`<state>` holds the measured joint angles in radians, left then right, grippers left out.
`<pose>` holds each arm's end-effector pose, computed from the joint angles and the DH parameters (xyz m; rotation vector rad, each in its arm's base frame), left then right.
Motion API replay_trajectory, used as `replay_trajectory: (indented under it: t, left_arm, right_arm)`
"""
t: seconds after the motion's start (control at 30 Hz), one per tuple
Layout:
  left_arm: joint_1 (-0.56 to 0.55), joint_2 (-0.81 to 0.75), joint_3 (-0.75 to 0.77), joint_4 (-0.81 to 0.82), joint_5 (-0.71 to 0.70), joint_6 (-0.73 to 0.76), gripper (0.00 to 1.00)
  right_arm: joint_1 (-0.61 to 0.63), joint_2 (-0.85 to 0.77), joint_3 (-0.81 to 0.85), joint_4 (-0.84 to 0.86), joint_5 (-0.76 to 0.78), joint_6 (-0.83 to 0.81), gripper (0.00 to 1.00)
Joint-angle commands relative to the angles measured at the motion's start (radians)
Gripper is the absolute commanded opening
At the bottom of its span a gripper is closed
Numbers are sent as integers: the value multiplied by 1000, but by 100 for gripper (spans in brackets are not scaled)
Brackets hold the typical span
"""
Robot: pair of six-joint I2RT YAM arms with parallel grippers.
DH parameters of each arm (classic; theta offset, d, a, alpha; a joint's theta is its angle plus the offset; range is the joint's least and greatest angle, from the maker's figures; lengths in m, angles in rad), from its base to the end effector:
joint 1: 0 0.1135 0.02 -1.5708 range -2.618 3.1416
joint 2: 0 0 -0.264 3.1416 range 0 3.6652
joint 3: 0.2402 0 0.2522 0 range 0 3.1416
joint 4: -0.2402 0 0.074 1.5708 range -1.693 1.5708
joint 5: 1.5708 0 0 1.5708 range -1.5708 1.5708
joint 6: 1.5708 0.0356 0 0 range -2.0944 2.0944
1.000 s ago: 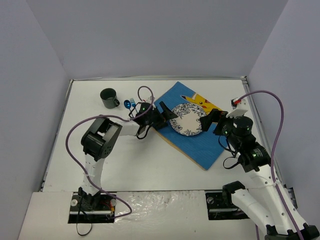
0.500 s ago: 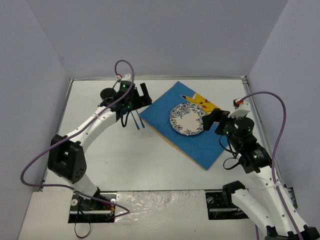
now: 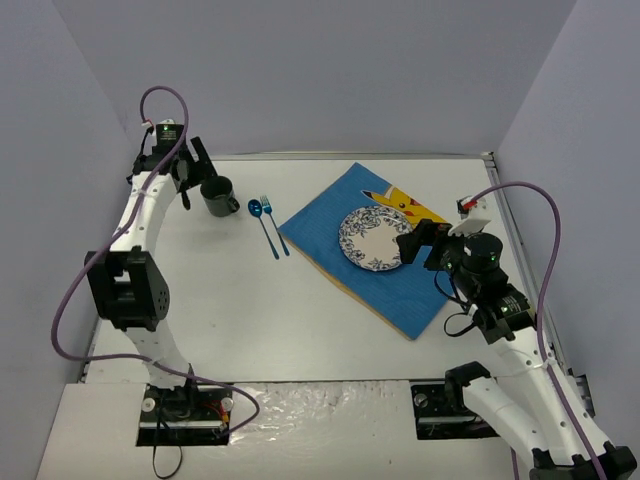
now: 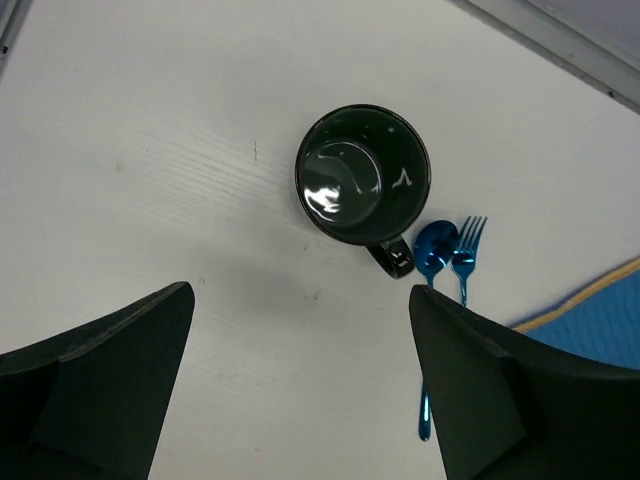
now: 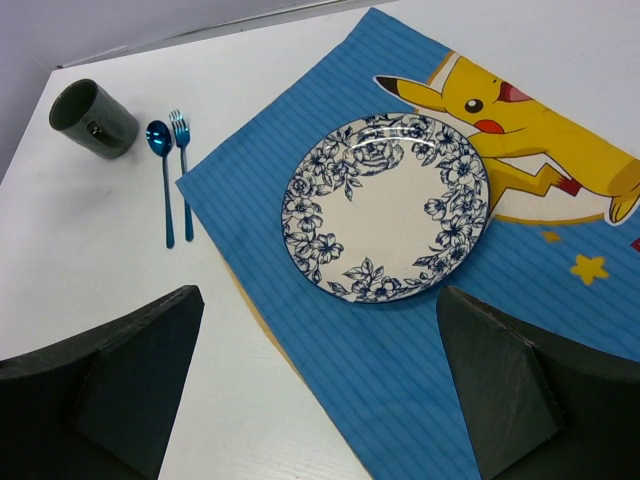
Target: Set the dinner table for one person
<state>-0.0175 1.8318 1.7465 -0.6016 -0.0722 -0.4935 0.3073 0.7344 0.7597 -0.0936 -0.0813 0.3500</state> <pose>0.4220 -0.0048 0.3380 -0.5709 2.1894 -0.1915 0.1675 0.0562 0.3491 -0.0277 1.6693 0.5671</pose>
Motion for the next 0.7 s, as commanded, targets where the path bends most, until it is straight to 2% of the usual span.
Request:
replay_trajectory:
  t: [0.0, 0.37, 0.67]
  left_arm:
    - [21, 128, 158, -81, 27, 57, 77]
    - [51, 332, 328, -109, 25, 69, 56]
    - [53, 398, 401, -119, 41, 85, 42]
  right_arm:
    - [-2, 1, 5, 83, -34, -29, 100]
    - [0, -9, -10, 83, -78, -40, 100]
    - [0, -13, -15, 84, -92, -42, 100]
